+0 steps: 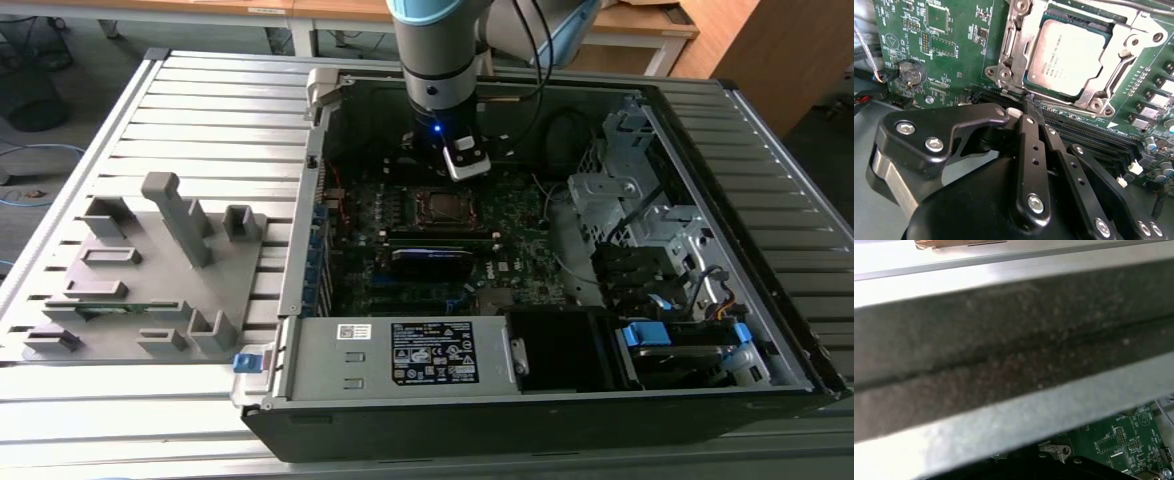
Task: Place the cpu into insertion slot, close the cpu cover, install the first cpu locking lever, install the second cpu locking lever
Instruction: 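Install the first cpu locking lever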
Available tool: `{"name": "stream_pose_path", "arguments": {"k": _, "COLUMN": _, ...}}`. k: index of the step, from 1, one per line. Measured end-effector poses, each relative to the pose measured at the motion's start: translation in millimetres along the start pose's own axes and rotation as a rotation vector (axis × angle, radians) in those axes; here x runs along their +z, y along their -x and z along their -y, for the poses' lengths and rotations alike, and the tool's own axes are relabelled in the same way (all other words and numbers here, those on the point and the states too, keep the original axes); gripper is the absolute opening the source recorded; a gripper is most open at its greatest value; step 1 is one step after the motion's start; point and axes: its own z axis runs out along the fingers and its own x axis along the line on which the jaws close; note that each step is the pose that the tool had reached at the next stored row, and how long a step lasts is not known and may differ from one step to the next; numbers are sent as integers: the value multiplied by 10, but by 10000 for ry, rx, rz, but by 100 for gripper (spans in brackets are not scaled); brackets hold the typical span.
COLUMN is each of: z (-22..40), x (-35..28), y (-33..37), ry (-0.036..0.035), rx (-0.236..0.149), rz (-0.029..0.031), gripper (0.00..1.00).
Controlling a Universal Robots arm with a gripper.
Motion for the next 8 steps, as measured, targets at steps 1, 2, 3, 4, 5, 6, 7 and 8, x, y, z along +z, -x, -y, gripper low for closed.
{"name": "stream_pose_path", "arguments": {"k": 1, "z": 0, "x": 0, "y": 0, "ry": 1, "rx": 1, "rz": 0, "gripper": 10}}
{"name": "stream_pose_path", "arguments": {"k": 2, "z": -1, "x": -2, "y": 0, "ry": 0, "rx": 1, "rz": 0, "gripper": 10}}
{"name": "stream_pose_path", "arguments": {"k": 3, "z": -2, "x": -8, "y": 1, "ry": -3, "rx": 1, "rz": -2, "gripper": 10}}
{"name": "stream_pose_path", "arguments": {"k": 4, "z": -5, "x": -18, "y": 2, "ry": 0, "rx": 1, "rz": 0, "gripper": 10}}
{"name": "stream_pose_path", "arguments": {"k": 5, "z": -8, "x": -27, "y": 3, "ry": 1, "rx": 1, "rz": 0, "gripper": 10}}
{"name": "stream_pose_path", "arguments": {"k": 6, "z": -12, "x": -33, "y": 4, "ry": 2, "rx": 1, "rz": 1, "gripper": 10}}
{"name": "stream_pose_path", "arguments": {"k": 7, "z": -18, "x": -36, "y": 3, "ry": 3, "rx": 3, "rz": 2, "gripper": 10}}
{"name": "stream_pose_path", "arguments": {"k": 8, "z": -26, "x": -38, "y": 2, "ry": 4, "rx": 2, "rz": 1, "gripper": 10}}
